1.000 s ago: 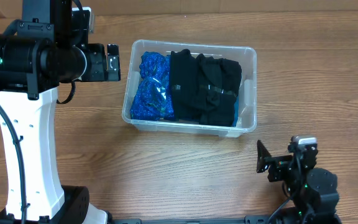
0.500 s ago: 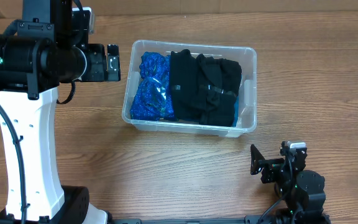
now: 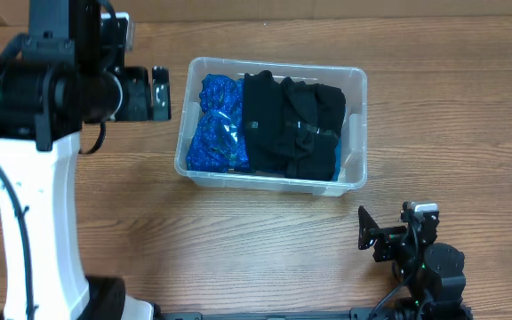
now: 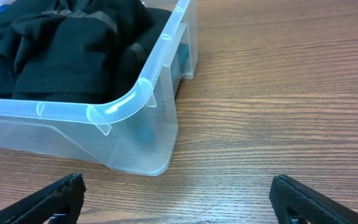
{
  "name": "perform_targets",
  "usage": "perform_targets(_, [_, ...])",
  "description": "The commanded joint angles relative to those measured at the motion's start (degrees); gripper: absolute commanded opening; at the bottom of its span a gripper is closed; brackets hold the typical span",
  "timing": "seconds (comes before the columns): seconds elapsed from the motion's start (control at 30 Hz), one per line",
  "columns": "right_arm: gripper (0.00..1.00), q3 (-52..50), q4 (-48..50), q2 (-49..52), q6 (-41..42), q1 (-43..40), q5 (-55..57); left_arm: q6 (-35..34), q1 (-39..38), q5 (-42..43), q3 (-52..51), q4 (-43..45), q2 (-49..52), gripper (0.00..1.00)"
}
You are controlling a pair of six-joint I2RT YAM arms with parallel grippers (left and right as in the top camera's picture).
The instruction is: Pack container
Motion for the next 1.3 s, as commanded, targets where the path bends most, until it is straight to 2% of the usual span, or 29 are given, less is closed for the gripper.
perform_targets(0.0, [1.00, -1.0, 0.0, -0.7, 0.2, -0.2, 0.1, 3.6, 0.2, -6.2, -15.9, 9.6, -15.6, 1.00])
perform_targets(0.1, [1.00, -1.0, 0.0, -0.7, 0.2, -0.2, 0.1, 9.2, 0.2, -3.2, -42.4, 34.8, -33.2, 1.00])
perform_targets(0.17, [1.00, -1.0, 0.0, -0.7, 0.2, -0.2, 0.1, 11.4, 0.2, -2.2, -60.7, 47.9, -45.2, 1.00])
perform_targets(0.2, [1.00, -1.0, 0.0, -0.7, 0.2, -0.2, 0.1, 11.6, 0.2, -2.4, -67.3, 51.8, -49.6, 1.00])
perform_targets(0.33, [1.00, -1.0, 0.0, -0.7, 0.2, -0.2, 0.1, 11.7, 0.2, -2.4, -94.9, 62.8, -69.6, 1.00])
perform_targets(0.47, [1.00, -1.0, 0.0, -0.7, 0.2, -0.2, 0.1, 11.1, 0.2, -2.6, -109.4, 63.3, -83.6, 1.00])
perform_targets(0.63, [1.00, -1.0, 0.0, -0.7, 0.2, -0.2, 0.1, 6.7, 0.3, -4.9, -119.4, 63.7, -94.1, 1.00])
perform_targets(0.77, [1.00, -1.0, 0.0, -0.7, 0.2, -0.2, 0.1, 5.7, 1.2, -4.9, -123.7, 63.8, -94.9, 1.00])
perform_targets(1.27, [1.00, -1.0, 0.0, -0.7, 0.2, -0.2, 0.1, 5.7, 1.4, -4.9, -123.9, 63.8, -94.9, 1.00])
